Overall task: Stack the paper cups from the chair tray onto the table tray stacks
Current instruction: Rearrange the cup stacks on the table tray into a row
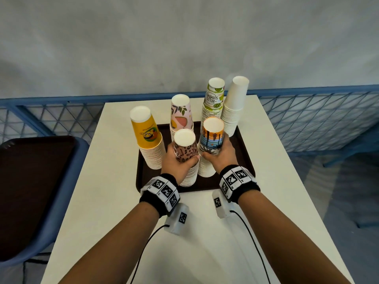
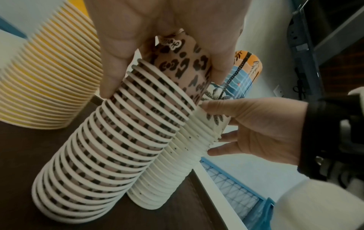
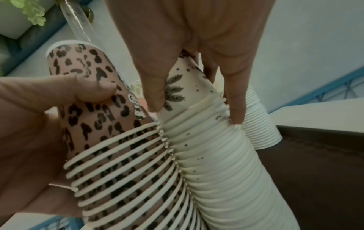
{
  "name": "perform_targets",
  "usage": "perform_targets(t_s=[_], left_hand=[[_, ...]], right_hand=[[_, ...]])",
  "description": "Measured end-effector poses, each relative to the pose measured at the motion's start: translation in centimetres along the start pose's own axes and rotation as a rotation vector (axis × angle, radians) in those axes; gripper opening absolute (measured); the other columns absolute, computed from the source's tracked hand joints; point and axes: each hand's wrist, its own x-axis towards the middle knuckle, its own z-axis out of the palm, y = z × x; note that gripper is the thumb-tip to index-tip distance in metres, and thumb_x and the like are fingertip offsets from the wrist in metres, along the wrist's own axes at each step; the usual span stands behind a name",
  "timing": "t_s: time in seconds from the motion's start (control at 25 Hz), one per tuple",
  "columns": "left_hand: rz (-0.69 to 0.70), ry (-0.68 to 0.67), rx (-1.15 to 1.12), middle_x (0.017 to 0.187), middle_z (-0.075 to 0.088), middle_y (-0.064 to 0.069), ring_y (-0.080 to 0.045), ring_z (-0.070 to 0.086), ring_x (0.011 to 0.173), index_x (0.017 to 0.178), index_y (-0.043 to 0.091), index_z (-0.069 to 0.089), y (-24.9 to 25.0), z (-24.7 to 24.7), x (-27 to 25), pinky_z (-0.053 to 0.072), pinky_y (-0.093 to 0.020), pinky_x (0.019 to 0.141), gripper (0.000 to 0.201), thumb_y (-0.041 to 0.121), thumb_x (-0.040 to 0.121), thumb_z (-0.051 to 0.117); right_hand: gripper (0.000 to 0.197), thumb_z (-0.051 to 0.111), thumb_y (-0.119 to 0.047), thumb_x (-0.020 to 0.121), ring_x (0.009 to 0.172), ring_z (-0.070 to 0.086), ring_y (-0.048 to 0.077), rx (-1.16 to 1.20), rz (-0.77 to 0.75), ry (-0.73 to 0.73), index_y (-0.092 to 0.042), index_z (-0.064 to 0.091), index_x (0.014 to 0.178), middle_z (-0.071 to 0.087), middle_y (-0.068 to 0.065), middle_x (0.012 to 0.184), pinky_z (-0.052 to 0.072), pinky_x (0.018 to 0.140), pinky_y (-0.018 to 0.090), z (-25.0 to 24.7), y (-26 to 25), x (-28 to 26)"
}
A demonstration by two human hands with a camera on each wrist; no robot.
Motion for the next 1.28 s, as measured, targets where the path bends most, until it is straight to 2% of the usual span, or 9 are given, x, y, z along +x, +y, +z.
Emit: perform_targets(t_s=[0.2,0.44,0.68,0.76,0.84,1.0,1.12,1.2,1.28], left_hand=[[0.019,-0.093,-0.019,0.132,0.054,-0.002,-0.015,0.049,0.12,0.135,0.019,0.037,1.6,4.4,1.3,0.035,-0.021,0.095,0.079,0.024,0.068,0.079],[0.031,-0.145,-0.048,0.132,0.052,-0.006,-0.019,0.048,0.123,0.135,0.014,0.035,2.6,7.5,2.6,0.036,-0.024,0.098,0.081,0.02,0.068,0.079],[0.012,-0.223,0.115,0.133,0.045,0.001,-0.013,0.041,0.128,0.14,0.013,0.028,1.2,5.3,1.6,0.031,-0.022,0.101,0.088,0.005,0.066,0.076],[-0.045,-0.154,0.162,0.145,0.034,-0.005,-0.019,0.033,0.136,0.143,0.013,0.024,0.2,4.2,1.2,0.027,-0.028,0.11,0.088,0.008,0.071,0.073],[-0.064,-0.044,0.167,0.145,0.034,-0.01,-0.024,0.035,0.134,0.14,0.012,0.028,-0.6,3.0,1.2,0.03,-0.034,0.112,0.08,0.011,0.073,0.072],[0.128,0.19,0.116,0.133,0.044,-0.01,-0.016,0.044,0.122,0.13,0.008,0.04,0.3,1.0,2.0,0.043,-0.044,0.104,0.064,0.011,0.073,0.071],[0.282,0.25,0.151,0.139,0.038,-0.013,-0.022,0.039,0.128,0.136,0.007,0.033,3.1,0.4,3.3,0.037,-0.039,0.109,0.076,0.011,0.071,0.073],[0.224,0.241,0.157,0.148,0.029,-0.011,-0.023,0.03,0.137,0.143,0.01,0.021,4.8,0.6,5.0,0.026,-0.029,0.112,0.09,0.014,0.071,0.074],[0.163,0.225,0.152,0.151,0.024,-0.01,-0.024,0.026,0.14,0.146,0.012,0.012,5.6,1.1,7.0,0.021,-0.03,0.116,0.103,0.017,0.067,0.078]], right_hand=[[0.083,0.08,-0.008,0.064,0.117,0.051,0.017,0.042,0.012,0.097,-0.01,0.036,0.133,0.052,0.01,0.13,0.041,0.1,0.028,-4.0,1.4,1.2],[0.081,0.077,-0.001,0.066,0.121,0.052,0.023,0.113,0.055,0.118,-0.009,0.035,0.135,0.053,0.01,0.132,0.038,0.095,0.022,-6.9,2.6,2.4],[0.089,0.082,-0.014,0.063,0.128,0.045,0.03,-0.001,0.218,0.104,-0.004,0.031,0.136,0.047,0.016,0.136,0.04,0.104,0.037,-6.1,3.9,1.6],[0.086,0.078,-0.019,0.069,0.129,0.042,0.032,-0.126,0.346,0.073,0.0,0.029,0.137,0.043,0.019,0.139,0.037,0.104,0.037,-5.7,4.3,0.8],[0.076,0.074,-0.028,0.073,0.125,0.046,0.032,-0.228,0.458,-0.032,0.001,0.036,0.132,0.047,0.019,0.136,0.04,0.099,0.037,-5.2,4.7,-0.2],[0.066,0.067,-0.039,0.078,0.12,0.052,0.028,-0.314,0.479,-0.219,-0.004,0.044,0.129,0.056,0.014,0.13,0.043,0.098,0.035,-3.7,4.3,-1.2],[0.073,0.066,-0.04,0.079,0.126,0.048,0.029,-0.251,0.423,-0.248,-0.004,0.036,0.136,0.052,0.014,0.135,0.039,0.102,0.035,-2.1,3.2,-1.5],[0.079,0.068,-0.039,0.077,0.129,0.046,0.029,-0.168,0.414,-0.236,-0.007,0.031,0.139,0.048,0.012,0.14,0.037,0.103,0.033,-1.1,2.5,-1.7],[0.08,0.07,-0.037,0.077,0.128,0.046,0.029,-0.109,0.42,-0.202,-0.008,0.029,0.139,0.046,0.011,0.141,0.037,0.101,0.031,-0.2,2.0,-1.7]])
